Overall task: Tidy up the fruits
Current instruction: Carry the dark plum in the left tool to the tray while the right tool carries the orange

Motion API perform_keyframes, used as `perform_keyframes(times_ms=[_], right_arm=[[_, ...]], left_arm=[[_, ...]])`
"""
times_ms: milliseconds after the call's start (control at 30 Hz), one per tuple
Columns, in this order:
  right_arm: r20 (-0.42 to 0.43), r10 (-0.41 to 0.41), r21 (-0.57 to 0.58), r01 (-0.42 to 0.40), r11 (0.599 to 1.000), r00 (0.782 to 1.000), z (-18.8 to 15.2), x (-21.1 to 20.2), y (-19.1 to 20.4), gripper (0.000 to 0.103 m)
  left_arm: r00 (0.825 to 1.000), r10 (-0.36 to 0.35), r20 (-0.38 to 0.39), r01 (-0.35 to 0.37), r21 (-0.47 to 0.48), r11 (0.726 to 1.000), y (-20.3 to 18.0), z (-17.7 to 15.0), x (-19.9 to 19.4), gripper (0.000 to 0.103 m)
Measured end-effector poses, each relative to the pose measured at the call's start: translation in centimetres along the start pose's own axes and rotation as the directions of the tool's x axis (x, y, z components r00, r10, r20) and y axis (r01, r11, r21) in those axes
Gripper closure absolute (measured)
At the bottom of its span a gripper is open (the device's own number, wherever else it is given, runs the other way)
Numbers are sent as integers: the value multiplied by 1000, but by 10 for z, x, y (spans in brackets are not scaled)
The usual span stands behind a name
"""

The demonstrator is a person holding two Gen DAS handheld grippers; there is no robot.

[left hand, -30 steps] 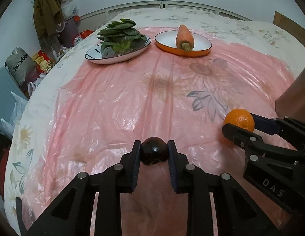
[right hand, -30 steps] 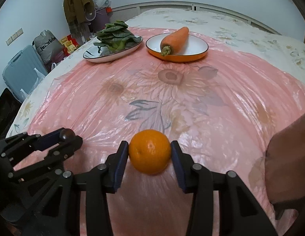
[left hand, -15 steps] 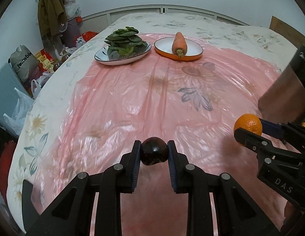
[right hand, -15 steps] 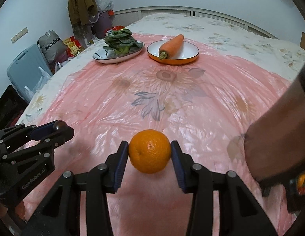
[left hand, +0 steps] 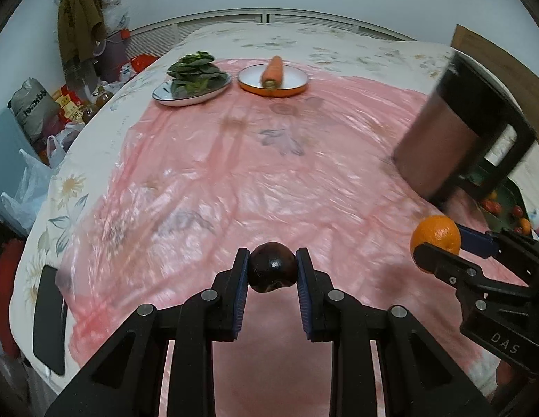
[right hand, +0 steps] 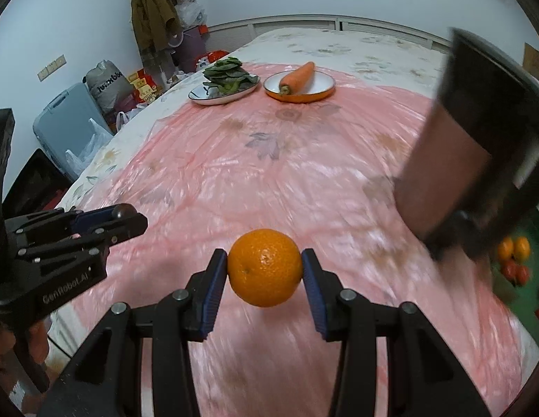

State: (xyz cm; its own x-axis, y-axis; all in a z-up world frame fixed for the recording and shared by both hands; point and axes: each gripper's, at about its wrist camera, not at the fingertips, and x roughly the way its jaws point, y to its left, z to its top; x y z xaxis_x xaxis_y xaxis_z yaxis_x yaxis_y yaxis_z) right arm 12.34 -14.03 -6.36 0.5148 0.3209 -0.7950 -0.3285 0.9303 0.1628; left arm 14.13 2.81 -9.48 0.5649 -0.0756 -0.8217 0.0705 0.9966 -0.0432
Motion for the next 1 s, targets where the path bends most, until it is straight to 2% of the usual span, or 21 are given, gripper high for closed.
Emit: perform_keyframes(times_ms=[233, 467, 767, 1000], right_arm=[[5, -44, 40, 44, 998, 999, -42, -45, -38, 23], [20, -90, 106, 88, 990, 996, -70, -75, -83, 23], [52, -163, 192, 150, 970, 985, -97, -115, -147, 23], [58, -254, 267, 230, 936, 966, -115, -143, -212, 23]], left_arm=[[999, -30, -19, 31, 51, 998, -49, -17, -16, 81], [998, -55, -31, 59, 127, 990, -109, -24, -23, 81], [991, -123, -43, 130, 236, 963, -197, -22, -26, 81], [983, -179, -47, 185, 298, 936, -271, -7, -19, 81]])
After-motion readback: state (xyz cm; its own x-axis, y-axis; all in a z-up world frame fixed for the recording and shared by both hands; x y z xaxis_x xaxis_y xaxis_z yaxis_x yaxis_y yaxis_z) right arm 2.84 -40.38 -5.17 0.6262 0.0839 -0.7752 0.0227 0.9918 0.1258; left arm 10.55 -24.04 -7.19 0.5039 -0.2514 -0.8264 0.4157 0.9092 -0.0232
